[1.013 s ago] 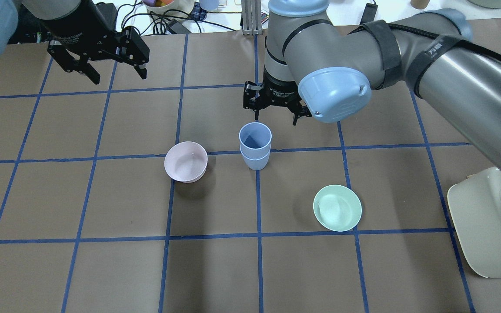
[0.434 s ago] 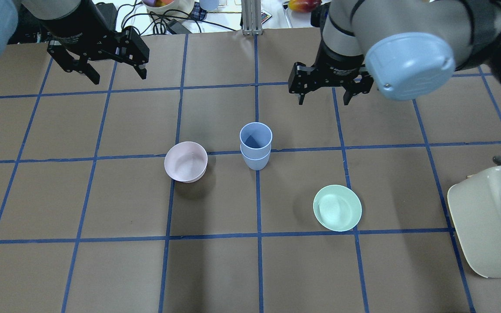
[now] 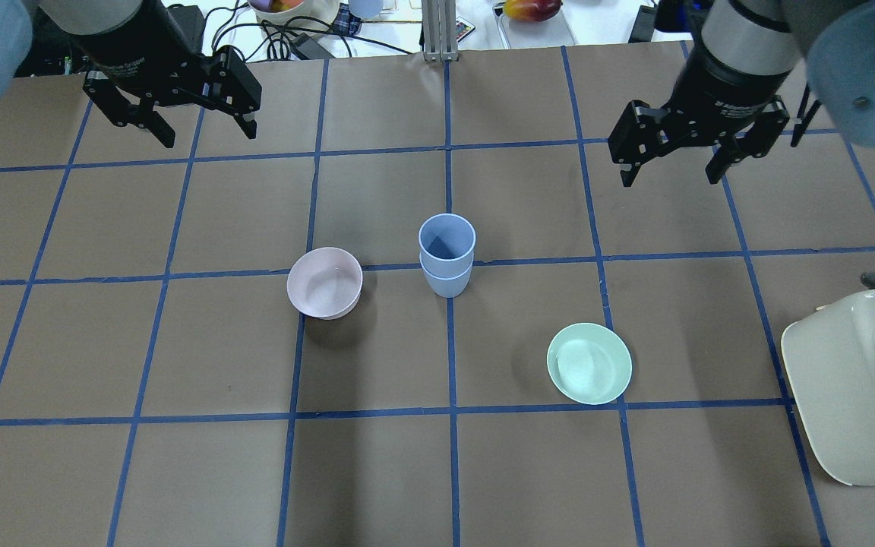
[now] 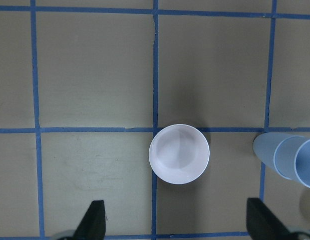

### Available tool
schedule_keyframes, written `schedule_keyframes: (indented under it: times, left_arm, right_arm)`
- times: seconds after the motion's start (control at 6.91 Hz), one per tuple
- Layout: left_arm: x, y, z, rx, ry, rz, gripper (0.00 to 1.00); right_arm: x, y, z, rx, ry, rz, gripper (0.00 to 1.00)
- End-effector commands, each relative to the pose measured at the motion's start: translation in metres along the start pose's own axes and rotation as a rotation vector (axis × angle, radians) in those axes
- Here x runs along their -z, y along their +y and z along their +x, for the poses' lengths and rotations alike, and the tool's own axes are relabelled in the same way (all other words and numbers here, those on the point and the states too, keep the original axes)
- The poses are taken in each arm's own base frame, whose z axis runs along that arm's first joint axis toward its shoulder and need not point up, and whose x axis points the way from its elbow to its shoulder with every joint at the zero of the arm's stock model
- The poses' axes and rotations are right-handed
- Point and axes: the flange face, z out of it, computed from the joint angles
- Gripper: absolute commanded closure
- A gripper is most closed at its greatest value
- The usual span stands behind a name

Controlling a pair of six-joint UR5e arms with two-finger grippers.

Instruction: Stack blue cups with both arms

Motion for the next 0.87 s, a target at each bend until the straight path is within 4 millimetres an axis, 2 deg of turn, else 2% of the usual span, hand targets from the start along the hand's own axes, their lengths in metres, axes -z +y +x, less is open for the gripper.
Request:
schedule_keyframes:
  times: [0.0,0.72]
  left_arm:
    - [0.0003,0.0000,0.0003,-0.001,0.000,0.001,0.00]
    - [0.0004,0.0000,0.0003,0.000,0.000,0.001,0.00]
  right_arm:
    - [0.0086,0.0111,0.0144,-0.018,0.001,-0.011,0.00]
    - [0.0090,0.0111,0.0160,-0.025,0.024,-0.010,0.00]
